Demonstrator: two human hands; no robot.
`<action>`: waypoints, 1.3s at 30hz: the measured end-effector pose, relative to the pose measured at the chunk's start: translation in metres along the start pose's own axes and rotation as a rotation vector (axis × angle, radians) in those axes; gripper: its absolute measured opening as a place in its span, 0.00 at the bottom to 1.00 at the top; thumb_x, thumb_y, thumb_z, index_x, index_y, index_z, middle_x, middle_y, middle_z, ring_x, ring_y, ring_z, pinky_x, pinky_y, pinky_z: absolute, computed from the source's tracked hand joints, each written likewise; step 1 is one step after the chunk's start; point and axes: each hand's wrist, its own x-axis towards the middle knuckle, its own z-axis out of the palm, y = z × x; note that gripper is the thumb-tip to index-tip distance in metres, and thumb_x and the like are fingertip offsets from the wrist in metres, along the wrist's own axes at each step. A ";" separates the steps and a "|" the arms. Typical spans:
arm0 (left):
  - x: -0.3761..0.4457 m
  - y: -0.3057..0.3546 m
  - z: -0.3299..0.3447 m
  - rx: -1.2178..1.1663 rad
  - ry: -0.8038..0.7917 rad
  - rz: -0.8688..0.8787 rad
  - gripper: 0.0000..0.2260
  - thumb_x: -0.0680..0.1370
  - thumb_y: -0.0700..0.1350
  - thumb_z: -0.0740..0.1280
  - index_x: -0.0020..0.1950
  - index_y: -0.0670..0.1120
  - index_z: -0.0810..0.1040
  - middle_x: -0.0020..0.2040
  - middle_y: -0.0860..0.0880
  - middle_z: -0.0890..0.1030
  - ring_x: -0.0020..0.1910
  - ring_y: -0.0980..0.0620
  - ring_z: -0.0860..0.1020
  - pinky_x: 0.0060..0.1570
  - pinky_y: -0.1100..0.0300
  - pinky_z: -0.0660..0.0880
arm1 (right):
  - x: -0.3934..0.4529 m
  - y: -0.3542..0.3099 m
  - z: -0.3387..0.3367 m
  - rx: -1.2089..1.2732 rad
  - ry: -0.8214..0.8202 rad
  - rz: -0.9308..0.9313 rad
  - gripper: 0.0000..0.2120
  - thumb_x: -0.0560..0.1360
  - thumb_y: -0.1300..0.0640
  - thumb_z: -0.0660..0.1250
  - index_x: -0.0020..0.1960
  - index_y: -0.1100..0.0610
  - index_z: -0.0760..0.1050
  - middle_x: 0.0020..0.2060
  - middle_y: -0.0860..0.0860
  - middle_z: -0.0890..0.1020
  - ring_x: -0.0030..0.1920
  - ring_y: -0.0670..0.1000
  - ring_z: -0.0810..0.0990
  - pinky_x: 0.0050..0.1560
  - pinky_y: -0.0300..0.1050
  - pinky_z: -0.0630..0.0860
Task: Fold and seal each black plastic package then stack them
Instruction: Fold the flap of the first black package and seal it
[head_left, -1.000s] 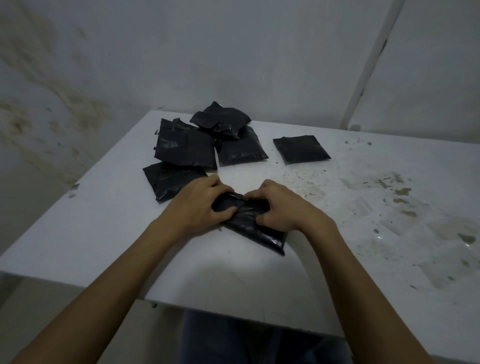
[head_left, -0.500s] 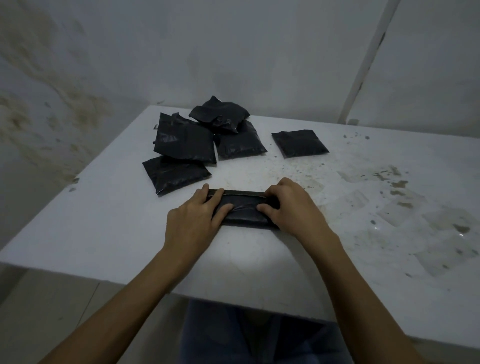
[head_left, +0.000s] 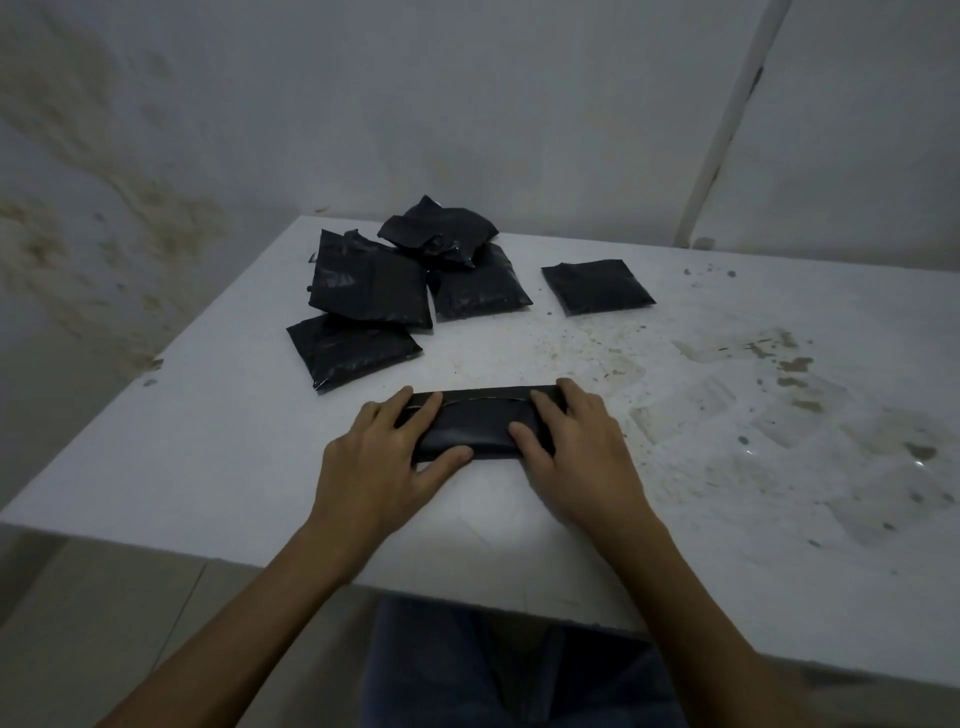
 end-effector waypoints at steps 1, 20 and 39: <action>-0.001 0.000 0.000 -0.012 0.006 0.000 0.34 0.77 0.73 0.59 0.72 0.51 0.79 0.68 0.45 0.79 0.61 0.45 0.79 0.41 0.51 0.81 | -0.003 0.001 0.003 -0.041 0.002 0.000 0.29 0.84 0.39 0.56 0.79 0.53 0.65 0.79 0.54 0.63 0.74 0.55 0.65 0.72 0.52 0.63; 0.055 -0.028 -0.030 -0.590 -0.391 0.106 0.08 0.76 0.50 0.72 0.38 0.51 0.85 0.40 0.53 0.79 0.40 0.54 0.77 0.43 0.49 0.77 | 0.073 0.005 0.016 -0.107 0.074 -0.223 0.17 0.85 0.51 0.58 0.72 0.44 0.75 0.71 0.54 0.71 0.70 0.57 0.69 0.67 0.57 0.64; 0.095 -0.001 -0.003 -0.337 -0.712 0.224 0.58 0.58 0.74 0.77 0.77 0.59 0.49 0.82 0.54 0.49 0.83 0.48 0.47 0.81 0.42 0.39 | 0.093 0.019 -0.006 0.449 -0.102 -0.236 0.13 0.79 0.56 0.72 0.63 0.54 0.82 0.54 0.49 0.78 0.52 0.47 0.79 0.57 0.41 0.76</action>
